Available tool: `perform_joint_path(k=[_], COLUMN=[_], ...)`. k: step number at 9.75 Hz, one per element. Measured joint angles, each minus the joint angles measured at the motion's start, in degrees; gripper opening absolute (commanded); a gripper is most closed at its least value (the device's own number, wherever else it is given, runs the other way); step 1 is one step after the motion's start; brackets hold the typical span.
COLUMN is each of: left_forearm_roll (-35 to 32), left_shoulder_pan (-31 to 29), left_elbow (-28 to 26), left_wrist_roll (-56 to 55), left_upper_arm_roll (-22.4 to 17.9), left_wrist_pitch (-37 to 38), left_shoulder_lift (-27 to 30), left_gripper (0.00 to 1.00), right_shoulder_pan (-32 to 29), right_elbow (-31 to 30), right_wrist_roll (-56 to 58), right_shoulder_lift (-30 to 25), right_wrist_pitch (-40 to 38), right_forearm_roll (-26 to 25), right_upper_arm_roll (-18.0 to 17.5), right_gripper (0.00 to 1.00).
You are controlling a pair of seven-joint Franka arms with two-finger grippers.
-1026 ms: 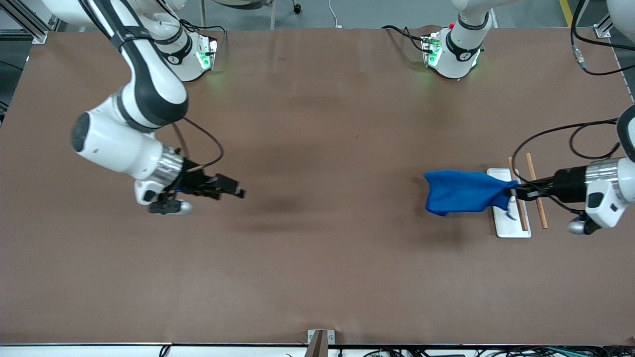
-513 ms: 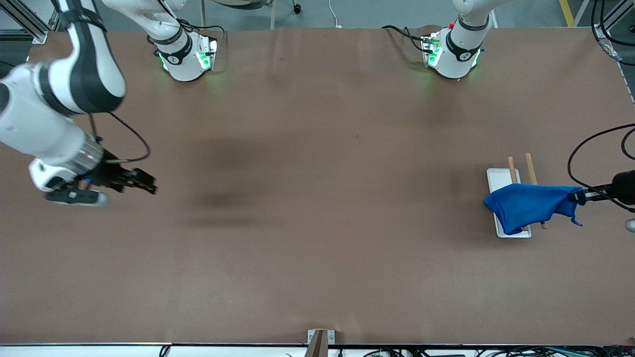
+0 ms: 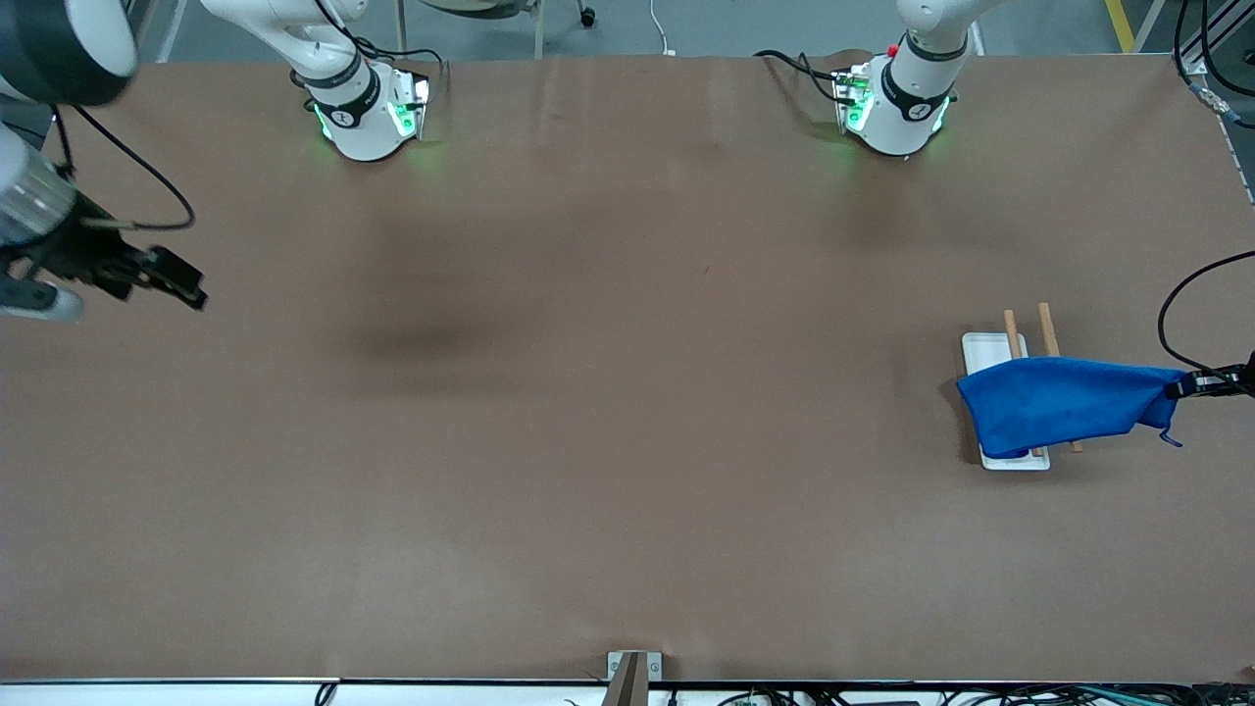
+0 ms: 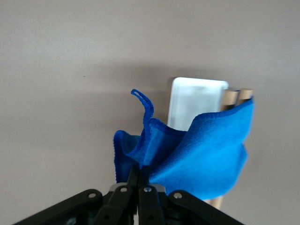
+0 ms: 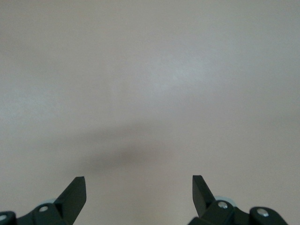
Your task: Right arm passes towel to left arm to hang
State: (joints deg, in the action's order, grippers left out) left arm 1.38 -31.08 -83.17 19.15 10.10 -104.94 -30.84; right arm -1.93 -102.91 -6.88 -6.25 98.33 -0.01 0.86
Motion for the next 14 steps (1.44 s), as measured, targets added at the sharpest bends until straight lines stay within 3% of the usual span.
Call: perform_joint_path(k=[1,3,5,11,14], left_forearm_roll=[-0.3,-2.1,-2.7,-3.2,-3.3], left_shoulder_pan=[-0.4,0.3,3.0,14.9,14.8], left_elbow=[0.0,0.5,2.7,4.8,5.0], left_wrist_roll=[0.7,0.8,-1.1,-18.2,-18.1], left_upper_arm_roll=[0.0,0.9,1.7,4.6,7.1], left_wrist_pitch=[-0.6,-1.0,-1.0,14.6,16.9], left_shoulder_lift=[-1.0,-1.4,-0.1,17.2,22.2], left_gripper=[1.00,1.00,1.00,1.00,1.00], right_shoulder_pan=[0.0,0.0,0.0,0.0,-0.1], right_elbow=[3.7,11.1,14.1,16.7,16.7], right_wrist_roll=[1.7,3.0,3.0,8.8,8.3], right_shoulder_lift=[-0.3,-0.4,0.4,3.3,3.4], right_wrist_pitch=[-5.0,-11.0,-11.8,-11.8,-12.8], right_forearm_roll=[0.0,0.0,0.2,0.2,0.2], right_upper_arm_roll=[1.8,3.5,4.2,4.9,5.2], right_gripper=[1.00,1.00,1.00,1.00,1.00])
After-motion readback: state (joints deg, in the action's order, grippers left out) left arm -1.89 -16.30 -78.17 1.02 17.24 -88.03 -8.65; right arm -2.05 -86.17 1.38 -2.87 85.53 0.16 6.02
